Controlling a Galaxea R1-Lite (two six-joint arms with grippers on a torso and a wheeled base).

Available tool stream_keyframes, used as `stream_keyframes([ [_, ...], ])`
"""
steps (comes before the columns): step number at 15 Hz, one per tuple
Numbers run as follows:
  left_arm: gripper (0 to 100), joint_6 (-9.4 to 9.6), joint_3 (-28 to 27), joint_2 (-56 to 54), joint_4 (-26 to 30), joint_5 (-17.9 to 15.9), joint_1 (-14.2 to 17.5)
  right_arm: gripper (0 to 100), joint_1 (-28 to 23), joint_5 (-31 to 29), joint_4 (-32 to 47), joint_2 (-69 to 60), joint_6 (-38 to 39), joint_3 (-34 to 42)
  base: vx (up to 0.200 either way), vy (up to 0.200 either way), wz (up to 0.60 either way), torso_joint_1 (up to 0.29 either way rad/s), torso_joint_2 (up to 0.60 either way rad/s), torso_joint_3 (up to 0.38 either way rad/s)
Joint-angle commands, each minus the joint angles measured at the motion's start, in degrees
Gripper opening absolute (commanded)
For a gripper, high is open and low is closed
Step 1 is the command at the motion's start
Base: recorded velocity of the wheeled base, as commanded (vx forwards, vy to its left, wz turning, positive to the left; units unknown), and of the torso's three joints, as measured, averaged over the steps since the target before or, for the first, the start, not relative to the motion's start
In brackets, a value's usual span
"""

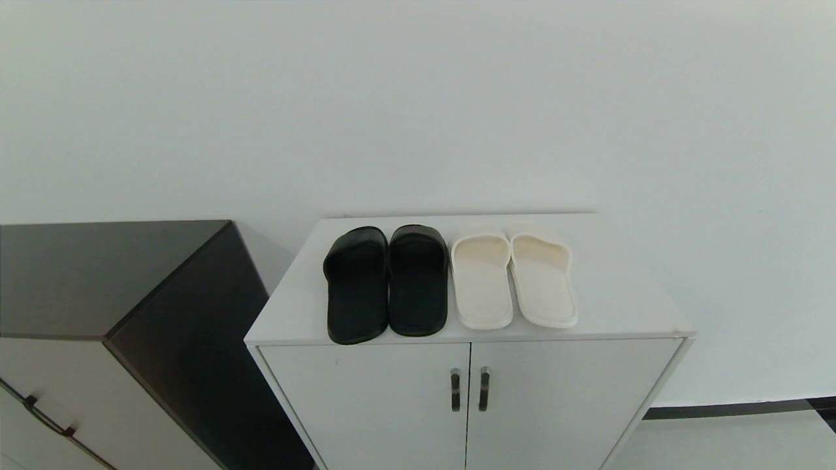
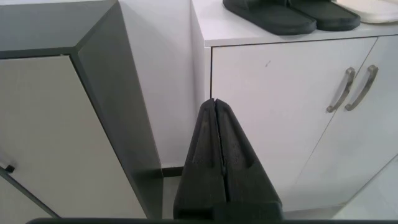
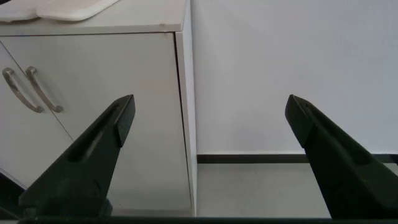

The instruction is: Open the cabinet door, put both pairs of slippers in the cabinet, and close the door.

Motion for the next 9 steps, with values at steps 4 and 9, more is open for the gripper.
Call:
stream_keyframes([
  [4,0,-0.09,0.0,0.0,0.0,0.0,0.0,100,0.1,0.2,0.0,0.0,-0.6,0.0,0.0,0.0,0.0,0.0,0.0,0.0],
  [9,0,-1.23,0.0,0.0,0.0,0.1,0.1,100,0.1,-0.4,-0.1,2.6,0.8,0.0,0.0,0.0,0.0,0.0,0.0,0.0],
])
